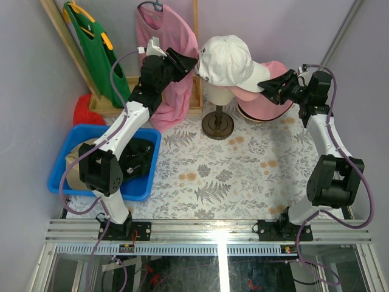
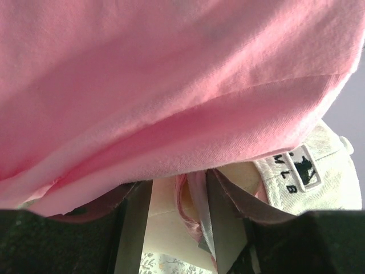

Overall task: Stack the hats
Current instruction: Stack the hat on the hat.

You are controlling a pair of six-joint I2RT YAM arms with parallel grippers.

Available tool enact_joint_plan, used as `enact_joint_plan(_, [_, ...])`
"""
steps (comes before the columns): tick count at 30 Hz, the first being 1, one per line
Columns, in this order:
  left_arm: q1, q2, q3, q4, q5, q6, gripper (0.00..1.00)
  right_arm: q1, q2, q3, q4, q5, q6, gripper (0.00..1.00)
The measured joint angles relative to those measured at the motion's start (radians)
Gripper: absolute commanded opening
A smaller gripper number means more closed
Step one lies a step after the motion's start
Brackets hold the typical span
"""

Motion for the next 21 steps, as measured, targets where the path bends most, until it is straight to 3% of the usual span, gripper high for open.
enact_joint_plan(8, [0.009,0.037,0.039,0.019,0.058,0.000,0.32,0.001,0.017,0.005,0.041,0.006,0.033,0.48])
enact_joint_plan(13, [0.013,0.048,0.044,0.025,0.086,0.002,0.20,0.001,0.027,0.011,0.078,0.008,0.054,0.36])
enact_joint_plan(21, [0.018,0.052,0.040,0.043,0.114,0.000,0.12,0.001,0.028,0.013,0.090,0.008,0.064,0.16])
